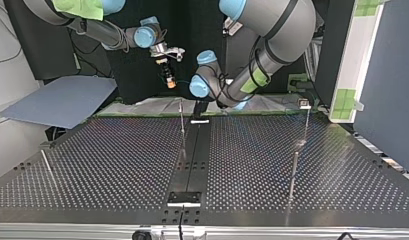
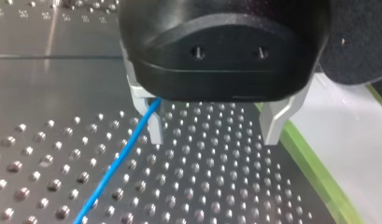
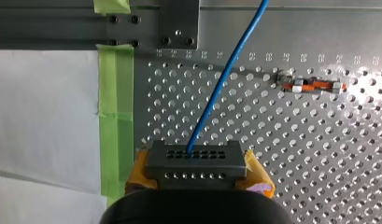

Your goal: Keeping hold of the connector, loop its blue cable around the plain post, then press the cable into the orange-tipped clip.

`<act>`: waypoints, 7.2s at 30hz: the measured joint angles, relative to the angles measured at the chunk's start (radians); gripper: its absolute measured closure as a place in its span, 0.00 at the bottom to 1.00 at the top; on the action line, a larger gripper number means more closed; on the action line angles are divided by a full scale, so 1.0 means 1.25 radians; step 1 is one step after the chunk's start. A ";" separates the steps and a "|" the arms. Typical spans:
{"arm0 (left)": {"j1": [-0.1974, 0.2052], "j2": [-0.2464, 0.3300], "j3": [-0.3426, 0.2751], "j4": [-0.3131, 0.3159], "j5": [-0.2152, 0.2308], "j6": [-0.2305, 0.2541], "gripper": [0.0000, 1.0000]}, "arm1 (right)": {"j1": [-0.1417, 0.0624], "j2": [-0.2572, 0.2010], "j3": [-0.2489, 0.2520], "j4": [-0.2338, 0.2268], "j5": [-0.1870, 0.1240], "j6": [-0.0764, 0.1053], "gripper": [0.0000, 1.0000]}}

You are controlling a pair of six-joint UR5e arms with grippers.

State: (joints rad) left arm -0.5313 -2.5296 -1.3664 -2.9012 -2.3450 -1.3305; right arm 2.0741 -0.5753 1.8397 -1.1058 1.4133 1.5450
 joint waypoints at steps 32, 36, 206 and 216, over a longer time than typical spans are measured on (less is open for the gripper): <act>-0.002 -0.023 -0.080 0.100 0.138 -0.157 0.00 | -0.014 0.000 -0.004 0.036 -0.060 -0.017 1.00; -0.005 -0.022 -0.091 0.116 0.138 -0.187 0.00 | -0.017 0.000 -0.004 0.040 -0.059 -0.018 1.00; -0.121 -0.060 -0.009 0.236 0.094 -0.218 0.98 | -0.148 0.000 -0.166 0.226 -0.046 -0.030 1.00; -0.110 -0.060 -0.009 0.214 0.112 -0.242 0.98 | -0.154 0.000 -0.180 0.241 -0.047 -0.041 1.00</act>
State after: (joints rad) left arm -0.6691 -2.6041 -1.3776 -2.6333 -2.2048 -1.6331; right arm 1.8819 -0.5754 1.6148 -0.8042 1.3547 1.4942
